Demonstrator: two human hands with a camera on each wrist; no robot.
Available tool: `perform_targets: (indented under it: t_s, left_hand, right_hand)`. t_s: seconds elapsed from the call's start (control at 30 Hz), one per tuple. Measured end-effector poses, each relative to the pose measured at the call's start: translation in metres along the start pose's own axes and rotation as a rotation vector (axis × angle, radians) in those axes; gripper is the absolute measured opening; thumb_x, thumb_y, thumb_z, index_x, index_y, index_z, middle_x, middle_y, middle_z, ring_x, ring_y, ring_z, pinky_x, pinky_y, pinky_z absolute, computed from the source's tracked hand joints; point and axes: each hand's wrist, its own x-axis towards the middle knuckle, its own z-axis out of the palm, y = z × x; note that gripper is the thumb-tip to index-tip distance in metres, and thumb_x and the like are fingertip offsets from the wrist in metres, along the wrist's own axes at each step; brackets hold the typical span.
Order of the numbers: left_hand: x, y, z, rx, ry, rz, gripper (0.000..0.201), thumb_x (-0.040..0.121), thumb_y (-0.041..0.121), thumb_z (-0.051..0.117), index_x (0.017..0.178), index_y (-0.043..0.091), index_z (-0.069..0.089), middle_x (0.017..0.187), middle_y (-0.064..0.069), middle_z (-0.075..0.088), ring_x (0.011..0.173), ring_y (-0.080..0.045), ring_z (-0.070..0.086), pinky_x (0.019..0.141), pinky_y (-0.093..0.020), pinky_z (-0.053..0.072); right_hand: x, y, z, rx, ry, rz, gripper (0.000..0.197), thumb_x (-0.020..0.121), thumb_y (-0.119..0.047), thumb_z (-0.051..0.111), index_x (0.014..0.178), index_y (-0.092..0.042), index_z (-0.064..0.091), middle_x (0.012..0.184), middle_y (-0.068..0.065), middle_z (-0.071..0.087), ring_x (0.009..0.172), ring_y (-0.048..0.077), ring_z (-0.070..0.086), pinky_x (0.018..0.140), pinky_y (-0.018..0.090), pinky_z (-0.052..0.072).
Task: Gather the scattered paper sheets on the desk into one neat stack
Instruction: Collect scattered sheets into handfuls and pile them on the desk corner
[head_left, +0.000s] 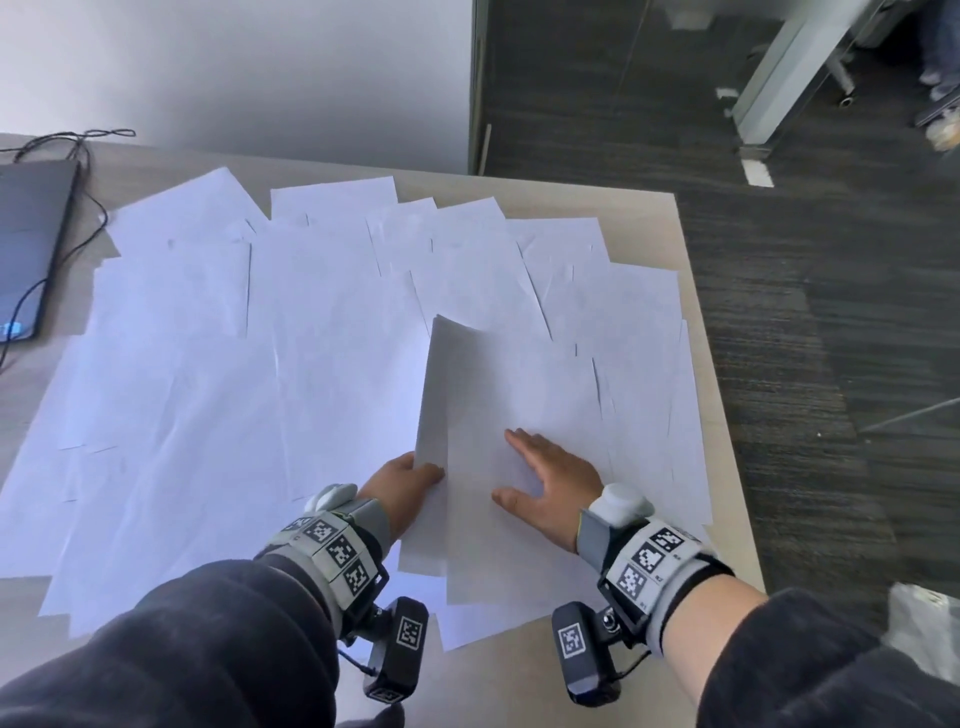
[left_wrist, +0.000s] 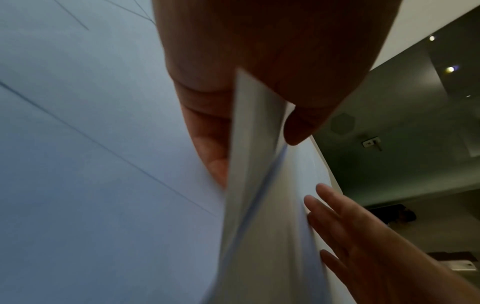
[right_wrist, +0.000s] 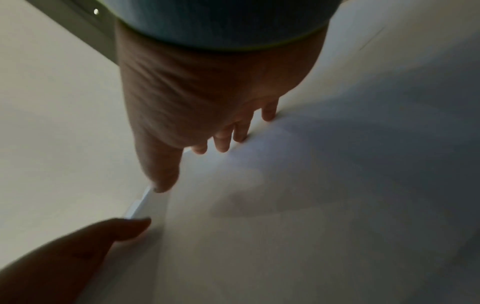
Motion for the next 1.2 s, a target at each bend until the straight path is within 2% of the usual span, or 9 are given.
perform_targets:
  t_s: [0.13,0.27,0.33,0.5,0.77,0.93,1.0,1.13,1.2]
  left_hand:
    - [-0.001,-0.003,0.004,0.065,-0.006,0.052,0.029,0.084,0.037,0.079,0.108,0.025,0.068,0.098,0.001,0.078,0.088,-0.022,0.075,0.084,-0.038,0.06]
    - [0.0,-0.001,0.006,0.186,0.037,0.07,0.039,0.081,0.019,0.081,0.114,0.023,0.062,0.096,0.004,0.073,0.081,-0.014,0.07,0.063,-0.022,0.05]
    - [0.001,0.001,0.006,0.204,0.066,0.081,0.032,0.086,0.019,0.074,0.115,0.023,0.062,0.093,0.003,0.072,0.081,-0.018,0.071,0.067,-0.026,0.054]
    - [0.006,0.004,-0.001,0.177,0.118,0.11,0.021,0.095,0.026,0.06,0.115,0.023,0.066,0.091,0.002,0.073,0.084,-0.022,0.071,0.08,-0.031,0.055]
    - [0.002,0.013,-0.007,0.209,0.072,0.23,0.022,0.092,0.02,0.063,0.105,0.037,0.067,0.096,0.005,0.076,0.089,-0.021,0.073,0.09,-0.04,0.058]
    - [-0.004,0.029,-0.011,0.127,0.106,0.345,0.013,0.094,0.028,0.066,0.092,0.041,0.067,0.094,0.011,0.076,0.089,-0.017,0.073,0.089,-0.039,0.058]
    - [-0.007,0.038,-0.013,0.089,0.117,0.392,0.01,0.094,0.029,0.067,0.092,0.039,0.067,0.095,0.01,0.076,0.09,-0.019,0.072,0.087,-0.039,0.058]
    - [-0.015,0.06,-0.018,0.002,0.098,0.492,0.009,0.091,0.028,0.073,0.091,0.036,0.071,0.088,0.011,0.078,0.083,-0.011,0.073,0.08,-0.032,0.055]
    - [-0.018,0.07,-0.019,-0.029,0.1,0.534,0.013,0.084,0.024,0.08,0.087,0.035,0.075,0.085,0.012,0.079,0.081,-0.009,0.073,0.08,-0.031,0.056]
  right_hand:
    - [-0.003,-0.003,0.008,0.158,-0.014,-0.024,0.077,0.091,-0.041,0.056,0.153,-0.036,0.011,0.164,-0.009,0.002,0.15,0.007,-0.001,0.123,0.039,0.007]
    - [-0.005,-0.002,0.001,0.423,0.083,-0.072,0.073,0.092,-0.028,0.06,0.151,-0.037,0.02,0.161,-0.016,0.009,0.143,-0.009,0.008,0.111,0.007,0.012]
    - [-0.007,0.005,-0.006,0.458,0.155,-0.042,0.068,0.092,-0.025,0.061,0.15,-0.032,0.027,0.159,-0.014,0.018,0.14,-0.009,0.016,0.105,0.0,0.014]
    - [-0.012,0.041,-0.02,0.423,0.343,0.249,0.059,0.09,-0.029,0.062,0.145,-0.025,0.04,0.15,-0.004,0.04,0.135,0.014,0.042,0.112,0.036,0.036]
    - [-0.012,0.041,-0.018,0.654,0.372,0.338,0.073,0.087,-0.029,0.067,0.148,-0.034,0.027,0.135,-0.01,0.044,0.113,0.014,0.054,0.087,0.026,0.042]
    - [-0.008,0.032,-0.029,1.035,0.349,0.37,0.091,0.083,-0.018,0.072,0.15,-0.039,0.014,0.119,-0.003,0.062,0.102,0.017,0.062,0.08,0.035,0.046]
    - [-0.006,0.032,-0.039,1.167,0.368,0.362,0.07,0.085,-0.013,0.071,0.139,-0.039,0.034,0.103,-0.002,0.068,0.089,0.02,0.062,0.075,0.035,0.042]
    - [-0.004,0.024,-0.063,1.116,0.388,0.254,0.02,0.075,-0.015,0.075,0.068,-0.032,0.069,0.078,-0.006,0.069,0.079,0.018,0.054,0.072,0.032,0.038]
    - [-0.003,0.018,-0.075,1.127,0.494,0.16,0.014,0.072,-0.012,0.077,0.067,-0.024,0.073,0.078,0.0,0.069,0.079,0.017,0.057,0.073,0.029,0.043]
